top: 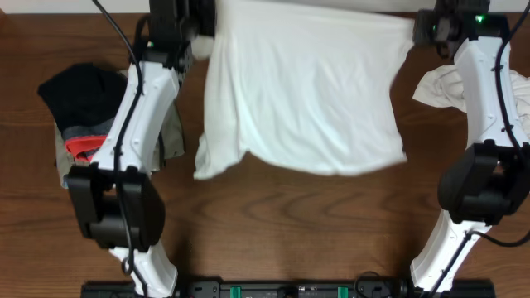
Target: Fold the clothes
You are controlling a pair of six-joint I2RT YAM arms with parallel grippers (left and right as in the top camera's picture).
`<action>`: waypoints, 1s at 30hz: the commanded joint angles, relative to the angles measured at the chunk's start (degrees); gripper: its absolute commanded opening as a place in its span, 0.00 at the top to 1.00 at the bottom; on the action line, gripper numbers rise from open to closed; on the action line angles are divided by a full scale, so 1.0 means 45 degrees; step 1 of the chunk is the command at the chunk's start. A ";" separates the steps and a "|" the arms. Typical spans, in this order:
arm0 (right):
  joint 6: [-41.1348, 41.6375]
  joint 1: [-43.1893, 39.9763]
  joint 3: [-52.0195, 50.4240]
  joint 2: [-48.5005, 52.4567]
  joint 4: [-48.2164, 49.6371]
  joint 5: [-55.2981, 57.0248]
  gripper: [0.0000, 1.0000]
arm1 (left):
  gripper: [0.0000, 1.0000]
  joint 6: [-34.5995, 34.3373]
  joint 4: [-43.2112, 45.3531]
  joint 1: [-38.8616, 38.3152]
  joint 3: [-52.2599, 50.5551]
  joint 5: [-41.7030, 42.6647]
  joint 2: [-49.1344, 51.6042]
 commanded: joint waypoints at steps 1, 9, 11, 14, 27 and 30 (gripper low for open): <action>0.0782 -0.0670 0.3536 -0.1030 -0.0170 0.0845 0.99 | 0.94 0.0282 0.0355 0.0257 0.3264 -0.0301 -0.0908; 0.0777 -0.1311 0.8058 -0.1073 -0.3900 0.0996 0.99 | 0.94 0.0748 -0.4226 0.0204 0.6411 -0.0301 -0.1452; 0.0777 -0.1311 0.8063 -0.1069 -0.5280 0.0996 0.99 | 0.94 0.0699 -0.6441 0.0131 0.6411 -0.0296 -0.1583; 0.0782 -0.1307 0.7572 -0.0976 -0.7412 0.0991 0.99 | 0.94 0.0136 -1.0083 -0.0058 0.6358 -0.0189 -0.1574; 0.0617 -0.1321 0.0219 -0.0933 -1.0156 0.2385 0.99 | 0.92 -0.0121 -1.7646 -0.0593 0.3152 0.1656 -0.1501; 0.0627 -0.1321 -0.1341 -0.0933 -0.9758 0.2312 0.99 | 0.78 -0.0126 -1.7490 -0.0593 0.2244 0.1656 -0.1496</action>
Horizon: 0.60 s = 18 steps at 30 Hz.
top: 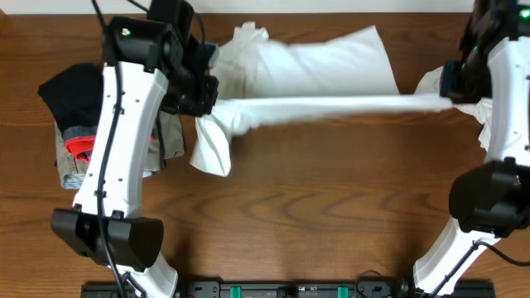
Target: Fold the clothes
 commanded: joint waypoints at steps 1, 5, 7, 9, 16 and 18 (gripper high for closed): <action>0.0019 -0.0204 -0.1234 -0.0097 0.0175 0.0894 0.99 | 0.77 -0.0287 0.0005 0.0107 -0.0903 -0.0141 -0.0180; 0.0024 -0.0204 -0.2336 -0.0102 0.0102 0.0860 0.99 | 0.73 -0.1039 0.0073 0.0107 -0.1865 -0.0097 -0.0180; 0.0024 -0.0204 -0.2667 -0.0102 -0.0029 0.0782 0.99 | 0.70 -0.1462 0.0029 0.0092 -0.2317 -0.0087 -0.0180; 0.0019 -0.0204 -0.2885 -0.0102 -0.0039 0.0661 0.99 | 0.71 -0.1622 -0.0010 0.0034 -0.2720 -0.0024 -0.0180; 0.0024 -0.0194 -0.2948 -0.0102 0.0107 0.0578 0.99 | 0.70 -0.1617 0.0374 0.0005 -0.3322 0.0680 -0.0180; 0.0019 -0.0194 -0.2948 -0.0102 0.0126 0.0539 0.99 | 0.57 -0.1617 0.0379 -0.0029 -0.3322 0.1243 -0.0180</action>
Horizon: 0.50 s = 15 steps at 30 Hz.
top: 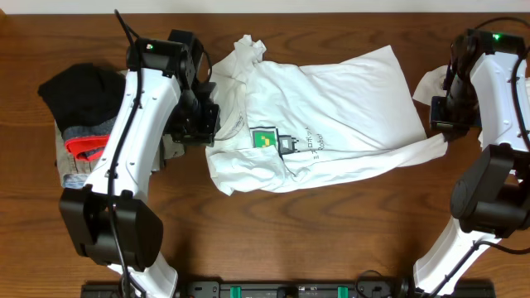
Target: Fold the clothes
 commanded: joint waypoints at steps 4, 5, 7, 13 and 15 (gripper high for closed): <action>0.0019 -0.0097 -0.0053 -0.0097 0.0155 0.0073 0.99 | 0.37 -0.0194 0.0510 -0.0321 -0.0350 0.0942 -0.0170; 0.0019 -0.0092 -0.0053 -0.0097 0.0209 0.0053 0.99 | 0.36 -0.0204 0.0685 -0.0408 -0.0525 0.0947 -0.0155; 0.0015 -0.0107 -0.0053 -0.0097 0.0272 -0.0087 0.99 | 0.35 -0.0374 0.1098 -0.0641 -0.1059 0.0942 -0.0151; 0.0015 -0.0102 -0.0053 -0.0097 0.0291 -0.0262 0.99 | 0.34 -0.2239 0.3322 -0.1141 -0.3449 0.0942 -0.0151; 0.0015 -0.0097 -0.0053 -0.0097 0.0321 -0.0272 0.99 | 0.33 -0.2943 0.4255 -0.1229 -0.4245 0.0942 -0.0151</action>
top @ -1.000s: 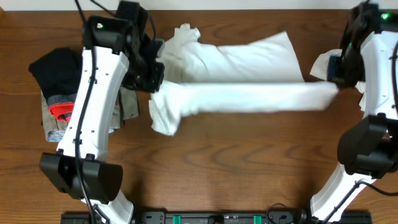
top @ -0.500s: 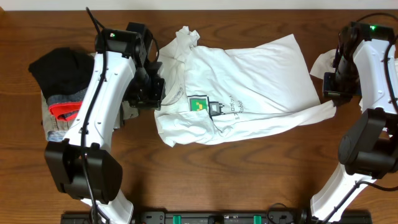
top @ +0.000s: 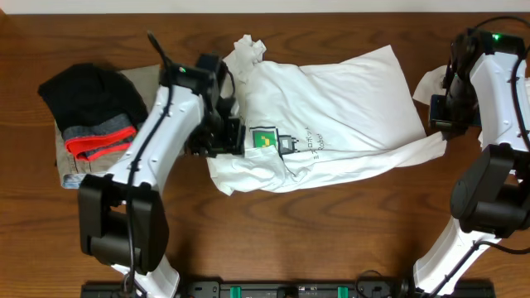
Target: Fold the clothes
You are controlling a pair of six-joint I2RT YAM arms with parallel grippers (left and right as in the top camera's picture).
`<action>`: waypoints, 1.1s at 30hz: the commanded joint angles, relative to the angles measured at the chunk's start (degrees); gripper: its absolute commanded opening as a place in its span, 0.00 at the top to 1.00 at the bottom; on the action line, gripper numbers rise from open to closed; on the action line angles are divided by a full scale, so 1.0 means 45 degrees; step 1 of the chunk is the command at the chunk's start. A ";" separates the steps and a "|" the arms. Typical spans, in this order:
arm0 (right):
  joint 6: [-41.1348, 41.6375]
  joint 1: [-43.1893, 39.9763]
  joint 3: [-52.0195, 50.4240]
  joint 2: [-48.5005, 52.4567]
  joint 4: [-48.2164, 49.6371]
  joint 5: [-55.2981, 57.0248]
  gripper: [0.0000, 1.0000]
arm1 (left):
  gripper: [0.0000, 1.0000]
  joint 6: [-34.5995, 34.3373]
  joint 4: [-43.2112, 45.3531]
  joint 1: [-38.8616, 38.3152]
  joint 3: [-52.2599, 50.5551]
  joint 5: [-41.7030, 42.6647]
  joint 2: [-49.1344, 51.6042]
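Note:
A white T-shirt (top: 331, 108) lies spread and crumpled across the middle of the table, print side up, with a green logo (top: 265, 138) near its left side. Its collar end is bunched at the top left, and a narrow tail runs to the right. My left gripper (top: 227, 139) hangs over the shirt's left edge beside the logo. My right gripper (top: 440, 124) is at the tip of that right tail. The overhead view does not show how either pair of fingers stands.
A pile of clothes (top: 87, 124) sits at the left: a black garment on top, grey cloth with a red band, and khaki cloth under it. Another white garment (top: 424, 83) lies at the right edge behind the right arm.
My left gripper has moved right, from the shirt's left edge to over the cloth beside the green logo. The shirt and the right arm lie as they did.
Both grippers first held the white shirt spread out at the far side of the table. Then it was stretched into a narrow band between them, nearer the middle. Half a second ago it lay flat, logo up, and now the left gripper is over its left side.

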 commanded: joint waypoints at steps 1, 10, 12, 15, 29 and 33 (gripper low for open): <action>0.0015 -0.0097 -0.0005 -0.0097 0.0034 -0.0112 0.99 | 0.32 -0.1593 0.0894 -0.0092 -0.1141 0.0049 -0.0126; 0.0015 -0.0078 -0.0005 -0.0097 0.0155 -0.0277 0.99 | 0.27 -0.1977 0.2429 -0.0146 -0.2594 0.0155 -0.0117; 0.0019 -0.0068 -0.0005 -0.0097 0.0170 -0.0447 0.99 | 0.24 -0.1987 0.2846 -0.0146 -0.2812 -0.0063 -0.0117; 0.0015 -0.0068 -0.0005 -0.0097 0.0223 -0.0486 0.99 | 0.24 -0.2404 0.3405 -0.0146 -0.3138 -0.0257 -0.0117; -0.0029 -0.0034 -0.0005 -0.0097 0.0243 -0.0481 0.99 | 0.48 -0.2589 0.5202 -0.0146 -0.3512 -0.0432 0.0262; -0.0029 -0.0034 -0.0005 -0.0097 0.0248 -0.0486 0.99 | 0.49 -0.2589 0.5071 -0.0185 -0.3512 -0.0403 0.0525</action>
